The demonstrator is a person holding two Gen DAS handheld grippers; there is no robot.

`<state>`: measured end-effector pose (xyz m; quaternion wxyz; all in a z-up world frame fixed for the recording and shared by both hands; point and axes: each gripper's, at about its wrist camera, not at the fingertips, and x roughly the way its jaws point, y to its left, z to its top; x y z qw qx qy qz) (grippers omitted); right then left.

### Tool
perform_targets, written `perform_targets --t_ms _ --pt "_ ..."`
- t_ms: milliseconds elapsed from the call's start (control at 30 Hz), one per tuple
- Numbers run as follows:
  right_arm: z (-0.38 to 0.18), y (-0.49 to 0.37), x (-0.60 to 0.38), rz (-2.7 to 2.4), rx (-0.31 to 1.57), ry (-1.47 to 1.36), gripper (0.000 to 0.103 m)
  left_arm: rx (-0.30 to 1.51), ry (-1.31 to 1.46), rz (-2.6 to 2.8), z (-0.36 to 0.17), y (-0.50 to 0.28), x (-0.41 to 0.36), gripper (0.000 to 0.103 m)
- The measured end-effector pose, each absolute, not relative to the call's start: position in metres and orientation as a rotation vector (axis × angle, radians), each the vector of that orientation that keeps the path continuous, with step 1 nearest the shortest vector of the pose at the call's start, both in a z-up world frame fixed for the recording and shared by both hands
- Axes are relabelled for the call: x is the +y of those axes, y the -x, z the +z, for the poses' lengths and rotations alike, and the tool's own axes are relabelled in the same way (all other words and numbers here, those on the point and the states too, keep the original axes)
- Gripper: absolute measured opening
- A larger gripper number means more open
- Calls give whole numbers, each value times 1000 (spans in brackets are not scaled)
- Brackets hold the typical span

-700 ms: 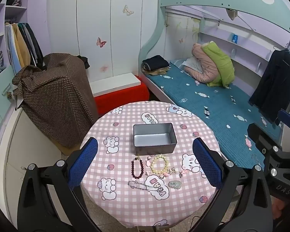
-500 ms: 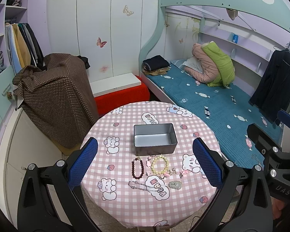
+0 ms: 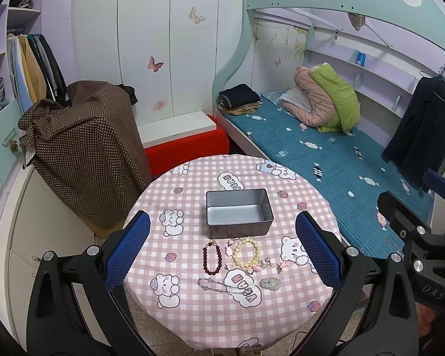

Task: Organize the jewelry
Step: 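Move both tools toward the bracelets beside the grey tin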

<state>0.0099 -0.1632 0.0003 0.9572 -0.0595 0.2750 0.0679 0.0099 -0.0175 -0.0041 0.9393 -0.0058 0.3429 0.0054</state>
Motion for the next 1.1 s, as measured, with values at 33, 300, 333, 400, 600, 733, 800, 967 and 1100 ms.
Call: perform_targets --t_ms 33,300,333,400,600,733,800,967,1100 --pt "-2 -10 -163 141 557 122 96 700 12 10 -4 -10 -17 98" --pt "3 -9 -159 142 579 137 96 701 9 9 -5 -10 -18 98" --pt "3 -9 -160 140 584 143 96 701 8 10 -5 -10 -18 98" --pt "3 -10 -158 137 584 148 96 700 10 8 -4 -10 -17 98" --pt "3 -10 -154 128 552 149 96 700 20 4 -3 -8 -9 98" --pt "2 -15 -151 136 546 106 96 717 40 15 -10 -11 8 98" --pt "-1 -16 -151 141 555 90 96 732 57 14 -15 -13 16 98" --pt "-15 -27 -150 159 640 59 96 813 89 49 -36 -20 39 98" --pt "-26 -30 -146 143 663 76 95 878 129 43 -55 -24 60 98"
